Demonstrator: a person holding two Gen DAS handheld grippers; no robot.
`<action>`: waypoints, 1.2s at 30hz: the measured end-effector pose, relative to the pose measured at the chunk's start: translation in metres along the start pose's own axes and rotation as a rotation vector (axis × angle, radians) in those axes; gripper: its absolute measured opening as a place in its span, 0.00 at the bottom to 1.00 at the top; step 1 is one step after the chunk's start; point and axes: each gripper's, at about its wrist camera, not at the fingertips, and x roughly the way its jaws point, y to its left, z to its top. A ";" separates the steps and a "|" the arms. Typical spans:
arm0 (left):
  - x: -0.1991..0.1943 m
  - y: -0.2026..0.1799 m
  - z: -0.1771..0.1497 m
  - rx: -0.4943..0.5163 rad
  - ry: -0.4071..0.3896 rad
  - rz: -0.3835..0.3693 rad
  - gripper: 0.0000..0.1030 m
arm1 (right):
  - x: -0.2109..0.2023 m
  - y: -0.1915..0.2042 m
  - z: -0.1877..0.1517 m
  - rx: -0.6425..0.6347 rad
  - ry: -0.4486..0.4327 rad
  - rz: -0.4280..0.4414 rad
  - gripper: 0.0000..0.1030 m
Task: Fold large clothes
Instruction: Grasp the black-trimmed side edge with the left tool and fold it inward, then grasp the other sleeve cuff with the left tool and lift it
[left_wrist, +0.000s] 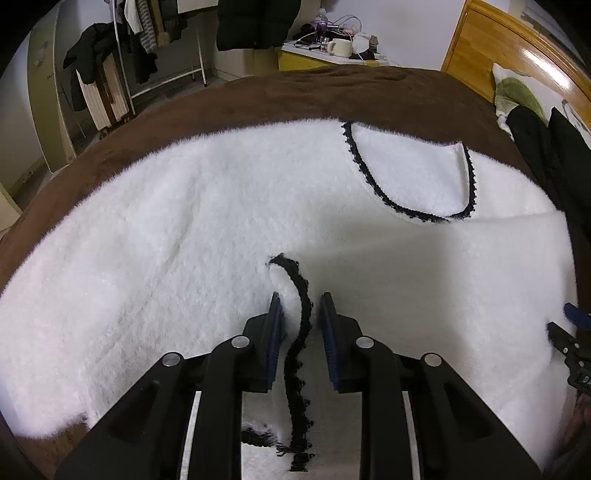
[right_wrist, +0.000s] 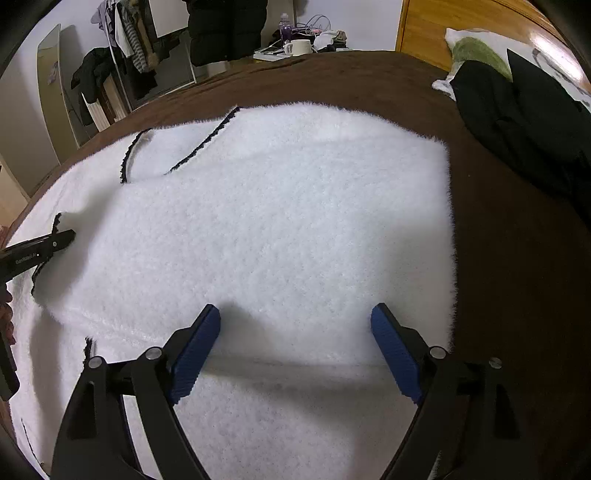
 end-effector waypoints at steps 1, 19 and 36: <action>0.000 0.000 0.000 0.001 -0.001 0.003 0.25 | 0.000 0.000 0.000 -0.002 0.002 0.000 0.81; -0.127 0.092 -0.058 -0.313 -0.112 0.117 0.94 | -0.064 0.058 0.007 -0.085 -0.067 0.046 0.94; -0.170 0.256 -0.199 -0.656 -0.124 0.319 0.94 | -0.086 0.147 -0.039 -0.173 -0.103 0.097 0.94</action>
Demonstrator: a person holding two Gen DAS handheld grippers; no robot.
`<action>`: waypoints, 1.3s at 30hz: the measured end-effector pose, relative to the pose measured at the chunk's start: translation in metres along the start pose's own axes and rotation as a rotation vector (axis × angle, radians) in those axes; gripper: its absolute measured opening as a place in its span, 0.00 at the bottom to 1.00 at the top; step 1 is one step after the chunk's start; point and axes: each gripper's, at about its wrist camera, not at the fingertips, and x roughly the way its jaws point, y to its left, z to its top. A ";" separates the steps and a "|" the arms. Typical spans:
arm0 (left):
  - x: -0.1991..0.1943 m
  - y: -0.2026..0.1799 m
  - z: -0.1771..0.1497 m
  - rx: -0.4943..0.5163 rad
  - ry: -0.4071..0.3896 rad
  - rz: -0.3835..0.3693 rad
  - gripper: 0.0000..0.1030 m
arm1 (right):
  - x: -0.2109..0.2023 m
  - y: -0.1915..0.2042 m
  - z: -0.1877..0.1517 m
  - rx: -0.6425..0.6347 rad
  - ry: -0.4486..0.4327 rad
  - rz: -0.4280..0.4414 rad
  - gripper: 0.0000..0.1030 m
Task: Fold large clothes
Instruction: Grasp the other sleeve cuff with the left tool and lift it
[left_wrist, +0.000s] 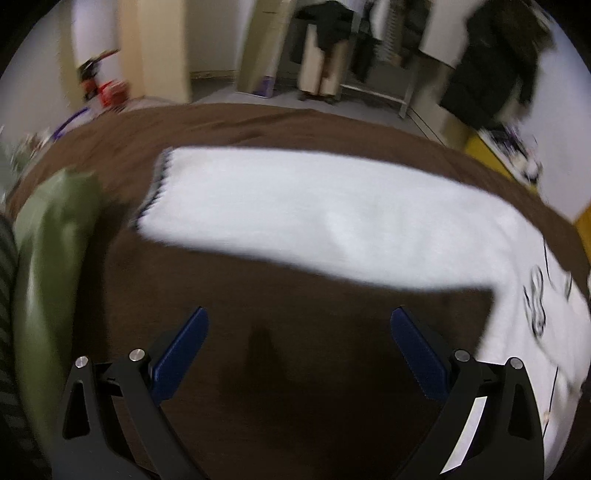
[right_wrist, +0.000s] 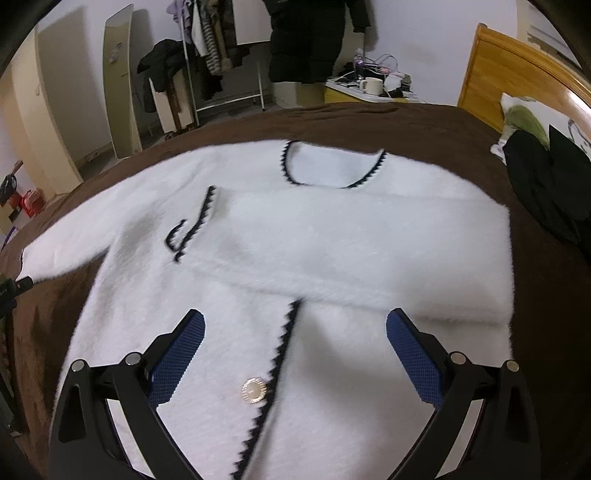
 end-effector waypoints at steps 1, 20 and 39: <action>0.003 0.010 0.001 -0.032 -0.004 0.001 0.94 | -0.001 0.004 -0.002 -0.003 -0.002 -0.001 0.94; 0.063 0.077 0.027 -0.377 -0.070 -0.154 0.51 | 0.015 0.056 -0.019 -0.075 0.031 0.004 0.94; 0.017 0.040 0.101 -0.099 -0.155 -0.218 0.14 | 0.063 0.131 0.043 -0.115 0.065 0.167 0.94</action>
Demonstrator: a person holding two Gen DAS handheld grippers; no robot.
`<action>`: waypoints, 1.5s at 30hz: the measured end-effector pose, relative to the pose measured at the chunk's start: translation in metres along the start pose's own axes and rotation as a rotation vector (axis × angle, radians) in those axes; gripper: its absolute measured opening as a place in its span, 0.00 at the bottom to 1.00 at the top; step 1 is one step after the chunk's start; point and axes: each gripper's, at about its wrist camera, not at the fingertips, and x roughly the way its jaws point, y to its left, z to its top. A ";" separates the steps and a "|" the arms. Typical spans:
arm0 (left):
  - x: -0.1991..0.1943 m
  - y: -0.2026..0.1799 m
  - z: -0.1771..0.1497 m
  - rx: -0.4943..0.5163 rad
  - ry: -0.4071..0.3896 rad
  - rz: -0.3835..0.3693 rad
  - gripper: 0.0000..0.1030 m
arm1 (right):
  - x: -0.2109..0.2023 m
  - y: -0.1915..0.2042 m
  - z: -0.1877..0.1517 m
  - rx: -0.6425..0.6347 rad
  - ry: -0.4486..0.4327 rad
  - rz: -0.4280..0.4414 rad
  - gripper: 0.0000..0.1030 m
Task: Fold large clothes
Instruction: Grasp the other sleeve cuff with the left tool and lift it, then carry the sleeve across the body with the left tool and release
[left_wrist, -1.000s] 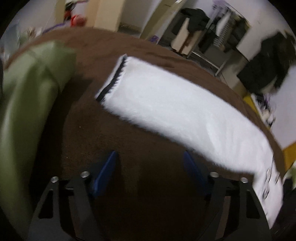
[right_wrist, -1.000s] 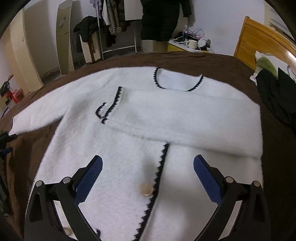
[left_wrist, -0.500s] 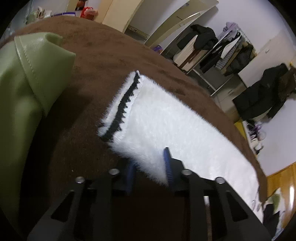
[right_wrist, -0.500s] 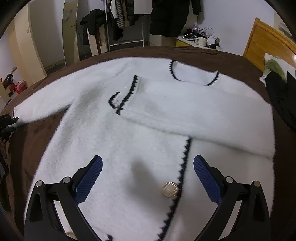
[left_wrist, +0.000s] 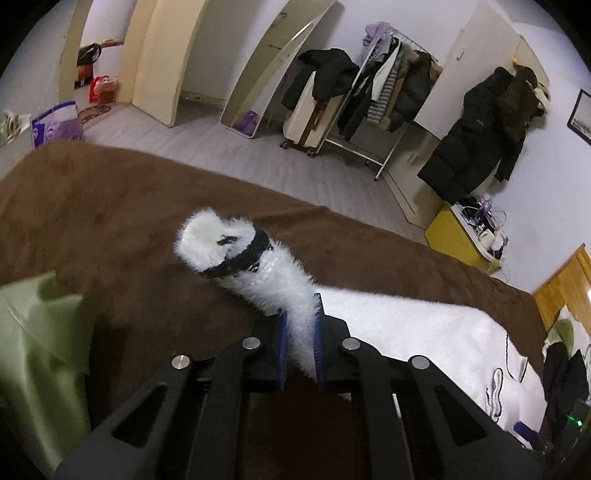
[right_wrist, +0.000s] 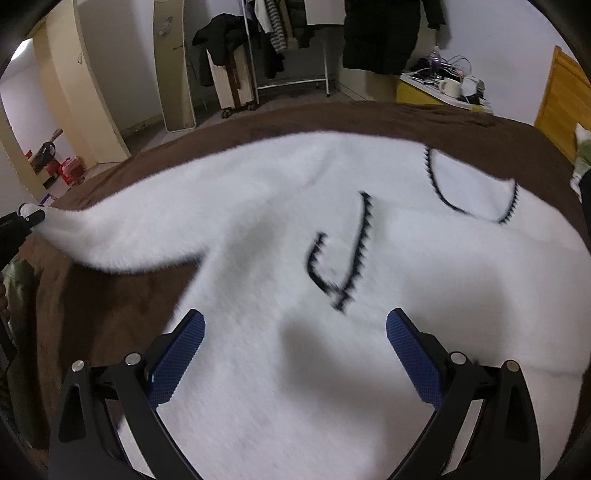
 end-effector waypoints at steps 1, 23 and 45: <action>0.000 -0.004 0.003 0.006 0.008 -0.003 0.14 | 0.003 0.002 0.006 -0.004 0.000 0.004 0.94; -0.014 -0.024 0.017 0.115 -0.010 0.012 0.14 | 0.081 0.023 0.015 -0.153 0.028 -0.096 0.95; -0.088 -0.200 0.025 0.350 -0.067 -0.268 0.12 | -0.080 -0.077 -0.002 0.173 -0.036 -0.057 0.94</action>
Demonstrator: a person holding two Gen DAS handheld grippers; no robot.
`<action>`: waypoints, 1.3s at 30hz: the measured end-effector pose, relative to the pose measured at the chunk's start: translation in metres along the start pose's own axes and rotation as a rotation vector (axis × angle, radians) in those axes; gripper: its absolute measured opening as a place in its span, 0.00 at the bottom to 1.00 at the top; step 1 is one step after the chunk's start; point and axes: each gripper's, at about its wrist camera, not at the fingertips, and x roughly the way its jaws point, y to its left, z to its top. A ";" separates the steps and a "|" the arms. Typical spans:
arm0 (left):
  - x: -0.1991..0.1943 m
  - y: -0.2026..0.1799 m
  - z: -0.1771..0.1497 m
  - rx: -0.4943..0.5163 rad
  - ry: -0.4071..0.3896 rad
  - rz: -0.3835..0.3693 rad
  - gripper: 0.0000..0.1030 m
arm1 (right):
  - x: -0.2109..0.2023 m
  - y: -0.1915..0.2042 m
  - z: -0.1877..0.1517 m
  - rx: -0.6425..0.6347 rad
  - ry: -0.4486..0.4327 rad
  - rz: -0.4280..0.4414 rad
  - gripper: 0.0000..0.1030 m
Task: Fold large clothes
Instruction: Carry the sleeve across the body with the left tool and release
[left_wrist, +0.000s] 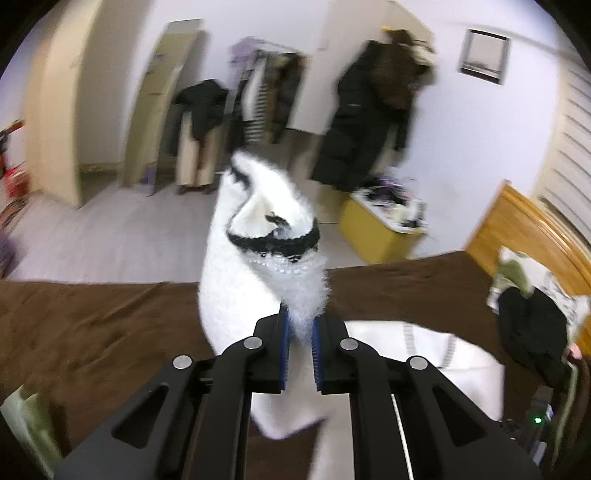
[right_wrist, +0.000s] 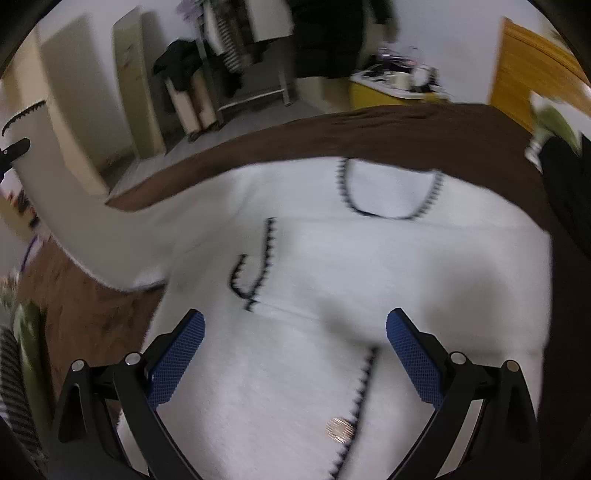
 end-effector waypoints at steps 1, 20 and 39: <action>-0.001 -0.013 0.001 0.017 -0.001 -0.027 0.12 | -0.006 -0.012 -0.003 0.034 0.000 0.000 0.94; 0.090 -0.238 -0.172 0.200 0.273 -0.475 0.12 | -0.054 -0.179 -0.074 0.244 0.062 -0.205 0.94; 0.113 -0.253 -0.264 0.312 0.465 -0.456 0.18 | -0.040 -0.218 -0.122 0.288 0.083 -0.207 0.94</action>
